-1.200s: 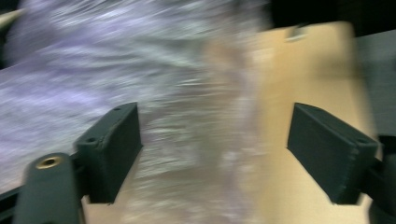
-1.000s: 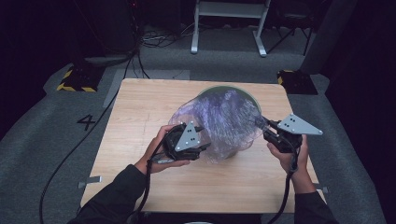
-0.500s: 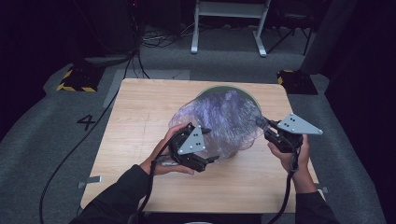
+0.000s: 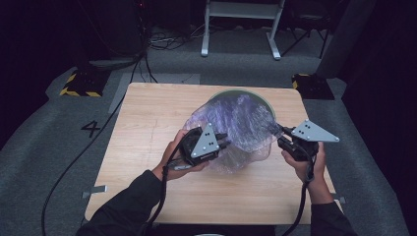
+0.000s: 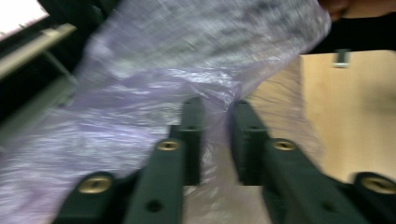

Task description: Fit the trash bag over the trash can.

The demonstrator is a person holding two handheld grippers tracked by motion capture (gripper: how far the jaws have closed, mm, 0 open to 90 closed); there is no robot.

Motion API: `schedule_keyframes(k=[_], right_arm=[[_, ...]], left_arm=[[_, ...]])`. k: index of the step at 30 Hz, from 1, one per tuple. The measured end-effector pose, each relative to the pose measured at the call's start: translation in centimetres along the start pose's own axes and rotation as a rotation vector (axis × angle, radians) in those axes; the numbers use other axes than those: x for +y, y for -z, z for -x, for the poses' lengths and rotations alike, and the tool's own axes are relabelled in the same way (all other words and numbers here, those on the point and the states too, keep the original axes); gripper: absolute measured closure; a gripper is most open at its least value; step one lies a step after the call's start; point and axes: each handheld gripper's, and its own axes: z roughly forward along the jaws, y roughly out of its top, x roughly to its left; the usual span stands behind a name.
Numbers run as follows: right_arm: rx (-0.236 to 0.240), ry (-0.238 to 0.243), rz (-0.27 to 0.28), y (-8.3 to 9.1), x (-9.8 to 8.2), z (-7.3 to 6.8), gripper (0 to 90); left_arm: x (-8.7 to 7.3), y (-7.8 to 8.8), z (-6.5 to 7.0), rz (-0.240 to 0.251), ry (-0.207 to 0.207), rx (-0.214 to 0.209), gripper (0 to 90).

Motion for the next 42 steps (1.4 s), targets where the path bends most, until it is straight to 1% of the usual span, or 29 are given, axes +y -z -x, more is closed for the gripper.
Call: schedule_keyframes(k=[1, 3, 4, 6, 7, 10, 12, 13, 15, 17, 19, 20, 21, 22, 23, 24, 25, 26, 27, 28, 29, 31, 33, 34, 35, 36, 38, 39, 42], right_arm=[[-0.006, -0.004, -0.003, 0.0, 0.0, 0.1, 83.1], [-0.009, -0.011, -0.009, -0.1, 0.0, 0.1, 83.2], [-0.009, -0.011, -0.011, -0.1, 0.0, 0.1, 83.3], [-0.013, -0.007, -0.018, -0.2, 0.0, 0.2, 83.4], [-0.016, -0.009, -0.02, -0.2, 0.0, 0.2, 83.3], [-0.025, -0.025, -0.024, -0.3, 0.0, 0.5, 83.8], [-0.03, -0.031, -0.034, -0.5, 0.1, 0.8, 84.2], [-0.037, -0.03, -0.04, -0.6, 0.2, 0.9, 84.4], [-0.04, -0.04, -0.052, -0.8, 0.3, 1.2, 85.0], [-0.052, -0.048, -0.066, -0.9, 0.2, 1.6, 86.0], [-0.051, -0.063, -0.082, -1.0, 0.1, 2.0, 87.0], [-0.052, -0.068, -0.093, -1.1, 0.0, 2.2, 87.6], [-0.039, -0.076, -0.093, -1.1, -0.2, 2.4, 88.3], [-0.028, -0.084, -0.088, -1.0, -0.2, 2.4, 89.2], [-0.019, -0.08, -0.091, -0.9, -0.2, 2.4, 89.8], [-0.011, -0.077, -0.092, -0.7, -0.2, 2.3, 90.0], [0.0, -0.068, -0.092, -0.6, -0.2, 2.2, 90.0], [-0.003, -0.058, -0.094, -0.5, -0.2, 2.1, 90.0], [-0.004, -0.047, -0.097, -0.3, -0.1, 1.9, 90.0], [0.0, -0.039, -0.094, -0.1, -0.1, 1.8, 90.0], [0.003, -0.03, -0.093, 0.1, 0.0, 1.7, 90.0], [0.008, -0.017, -0.095, 0.4, 0.0, 1.5, 90.0], [0.022, -0.014, -0.098, 0.8, 0.0, 1.4, 90.0], [0.026, -0.007, -0.099, 0.9, 0.0, 1.3, 90.0], [0.031, -0.011, -0.097, 1.1, 0.0, 1.2, 90.0], [0.035, -0.014, -0.096, 1.2, 0.0, 1.2, 90.0], [0.023, -0.013, -0.096, 1.5, 0.0, 1.2, 90.0], [0.021, -0.02, -0.094, 1.7, 0.0, 1.3, 90.0], [0.007, -0.033, -0.086, 2.1, -0.1, 1.8, 90.0]], left_arm=[[0.2, 0.2, -0.5, 0.004, -0.003, -0.011, 80.9], [0.5, 0.4, -1.4, 0.002, -0.011, 0.003, 85.4], [0.6, 0.4, -1.9, -0.003, -0.009, 0.006, 85.8], [0.6, 0.4, -3.0, -0.003, 0.008, 0.016, 85.3], [0.6, 0.4, -3.6, 0.0, 0.016, 0.013, 85.3], [0.5, 0.1, -5.4, -0.003, 0.043, 0.035, 85.3], [0.4, -0.3, -6.5, -0.019, 0.049, 0.053, 85.4], [0.3, -0.4, -7.1, -0.024, 0.061, 0.052, 85.4], [0.2, -0.7, -8.1, -0.037, 0.067, 0.073, 85.0], [-0.1, -0.8, -9.2, -0.033, 0.096, 0.071, 84.8], [-0.5, -0.9, -10.0, -0.045, 0.104, 0.085, 84.0], [-0.7, -1.0, -10.3, -0.044, 0.125, 0.078, 81.3], [-0.9, -1.0, -10.6, -0.033, 0.143, 0.067, 78.8], [-1.0, -0.9, -10.7, -0.031, 0.15, 0.06, 77.3], [-1.0, -0.7, -10.6, -0.033, 0.15, 0.06, 76.0], [-0.9, -0.5, -10.5, -0.028, 0.148, 0.071, 73.3], [-0.9, -0.3, -10.5, -0.023, 0.156, 0.083, 62.4], [-0.9, 0.1, -10.6, -0.012, 0.166, 0.08, 58.3], [-1.0, 0.5, -10.7, 0.007, 0.178, 0.056, 57.5], [-1.1, 0.9, -10.8, 0.02, 0.183, 0.043, 55.0], [-1.2, 1.2, -10.8, 0.024, 0.187, 0.039, 52.1], [-1.4, 1.5, -10.7, 0.012, 0.18, 0.021, 51.9], [-1.7, 1.7, -10.3, -0.012, 0.129, 0.038, 55.7], [-1.8, 1.8, -10.1, -0.017, 0.123, 0.032, 56.4], [-2.0, 1.9, -10.1, -0.014, 0.128, 0.022, 56.1], [-2.1, 2.0, -10.1, -0.006, 0.141, -0.002, 53.6], [-2.5, 2.3, -10.1, -0.009, 0.165, -0.058, 48.7], [-2.7, 2.4, -10.1, -0.007, 0.169, -0.064, 45.1], [-3.3, 2.8, -9.8, -0.001, 0.16, -0.096, 41.7]])
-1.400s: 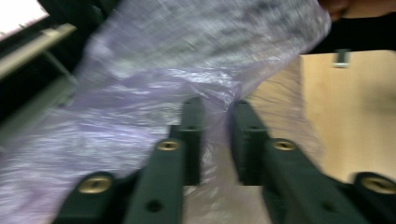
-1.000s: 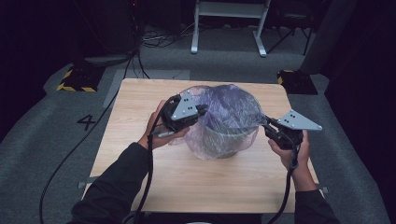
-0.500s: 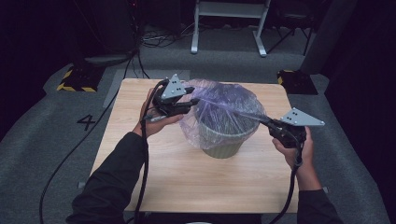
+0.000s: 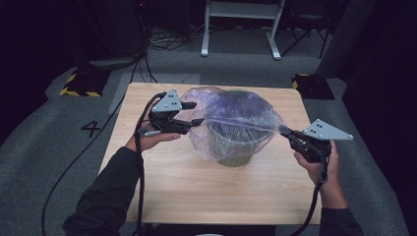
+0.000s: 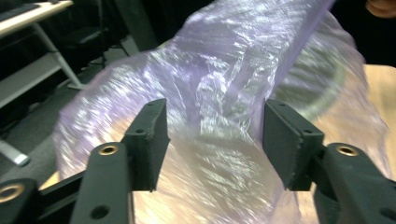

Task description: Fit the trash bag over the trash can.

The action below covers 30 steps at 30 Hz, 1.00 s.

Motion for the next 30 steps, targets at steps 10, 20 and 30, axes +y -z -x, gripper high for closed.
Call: schedule_keyframes(k=[10, 20, 30], right_arm=[[-0.052, -0.042, -0.005, 0.9, -0.7, 1.5, 88.3], [-0.011, 0.046, 0.021, 1.4, -0.6, 0.8, 35.2], [0.159, 0.208, 0.099, 2.5, 0.8, -0.6, 25.1]], left_arm=[[-1.6, 0.5, 0.5, -0.06, -0.018, 0.004, 45.2], [-2.1, 0.2, 0.8, -0.044, -0.057, 0.013, 86.7], [-1.5, 0.0, 0.8, -0.009, -0.029, 0.011, 83.1]])
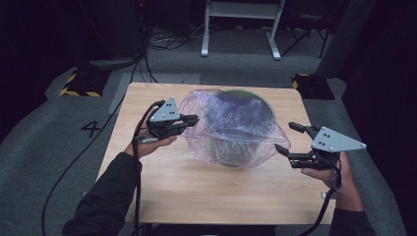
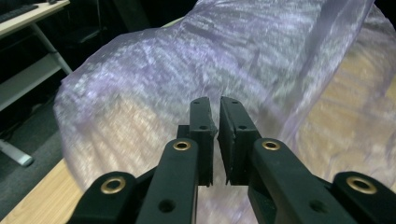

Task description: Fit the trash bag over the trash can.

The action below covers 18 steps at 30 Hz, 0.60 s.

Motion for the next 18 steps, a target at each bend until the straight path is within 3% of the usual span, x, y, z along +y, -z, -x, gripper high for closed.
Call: schedule_keyframes(k=[2, 3, 5, 6, 8, 9, 11, 13, 15, 18], right_arm=[[0.019, 0.03, 0.004, -0.3, 0.3, -0.4, 26.8], [0.021, 0.047, 0.001, -0.4, 0.5, -0.7, 33.0], [0.004, 0.078, 0.008, -0.6, 0.7, -1.0, 51.9], [0.025, 0.066, 0.026, -0.6, 0.7, -1.0, 64.9], [0.019, 0.036, 0.023, -0.9, 0.7, -0.7, 80.7], [0.004, 0.032, 0.015, -1.2, 0.6, -0.6, 86.8], [-0.016, 0.008, 0.005, -1.6, 0.5, -0.3, 90.0], [-0.046, -0.027, -0.004, -1.8, 0.4, 0.0, 90.0], [-0.08, -0.072, -0.006, -1.9, 0.3, 0.5, 90.0], [-0.127, -0.13, -0.009, -2.1, 0.1, 1.2, 90.0]], left_arm=[[0.1, -0.2, 0.1, 0.007, 0.0, -0.002, 82.3], [0.2, -0.3, 0.2, 0.006, -0.008, -0.004, 83.0], [0.4, -0.5, 0.3, 0.005, -0.014, -0.004, 82.9], [0.5, -0.6, 0.3, 0.003, -0.011, -0.006, 79.9], [0.6, -0.6, 0.3, 0.014, 0.013, -0.009, 65.0], [0.7, -0.5, 0.3, 0.018, 0.02, -0.029, 54.9], [0.6, -0.2, 0.6, 0.02, 0.026, -0.057, 39.1], [0.4, 0.0, 1.1, 0.019, 0.01, -0.042, 22.7], [0.1, 0.2, 1.7, 0.005, -0.013, -0.038, 16.1], [-0.2, 0.2, 2.2, -0.009, -0.02, -0.046, 15.5]])
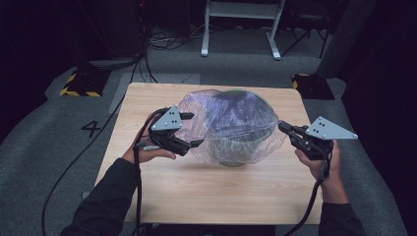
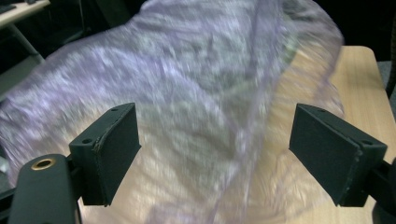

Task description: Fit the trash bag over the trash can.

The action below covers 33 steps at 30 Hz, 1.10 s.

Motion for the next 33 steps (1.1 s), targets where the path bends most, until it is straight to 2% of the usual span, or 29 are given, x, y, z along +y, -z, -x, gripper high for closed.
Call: schedule_keyframes(k=[3, 4, 5, 6, 8, 9, 11, 14, 17, 19, 29, 33], right_arm=[[-0.016, -0.041, -0.005, -0.1, -0.1, 0.5, 90.0], [-0.023, -0.054, -0.01, -0.2, -0.1, 0.7, 90.0], [-0.026, -0.065, -0.015, -0.2, -0.1, 0.8, 90.0], [-0.027, -0.074, -0.021, -0.3, -0.1, 1.1, 90.0], [-0.03, -0.091, -0.019, -0.4, -0.1, 1.4, 90.0], [-0.026, -0.097, -0.02, -0.5, -0.1, 1.5, 90.0], [-0.034, -0.106, -0.034, -0.7, -0.1, 1.8, 90.0], [-0.042, -0.12, -0.058, -1.3, -0.3, 2.4, 90.0], [-0.048, -0.127, -0.091, -2.0, -0.5, 3.0, 90.0], [-0.05, -0.133, -0.114, -2.5, -0.7, 3.4, 90.0], [-0.047, -0.163, -0.207, -5.5, -1.4, 5.1, 88.6], [-0.048, -0.186, -0.243, -6.6, -2.0, 5.9, 88.4]], left_arm=[[0.0, -0.3, 0.3, -0.033, -0.021, 0.025, 15.8], [-0.1, -0.4, 0.4, -0.038, -0.024, 0.02, 17.2], [-0.1, -0.5, 0.4, -0.052, -0.039, 0.023, 25.0], [-0.1, -0.6, 0.4, -0.062, -0.041, 0.045, 34.3], [-0.1, -0.6, 0.1, -0.062, -0.051, 0.049, 41.9], [-0.2, -0.6, -0.1, -0.067, -0.043, 0.061, 49.5], [-0.2, -0.6, -0.6, -0.069, -0.034, 0.054, 58.1], [-0.2, -0.7, -1.1, -0.069, -0.038, 0.074, 70.4], [0.1, -0.8, -1.5, -0.044, -0.041, 0.092, 80.8], [0.5, -0.9, -1.7, -0.029, -0.062, 0.109, 86.2], [2.3, -2.7, -3.6, -0.021, -0.052, 0.126, 89.5], [2.1, -3.6, -5.2, -0.009, 0.013, 0.134, 89.6]])
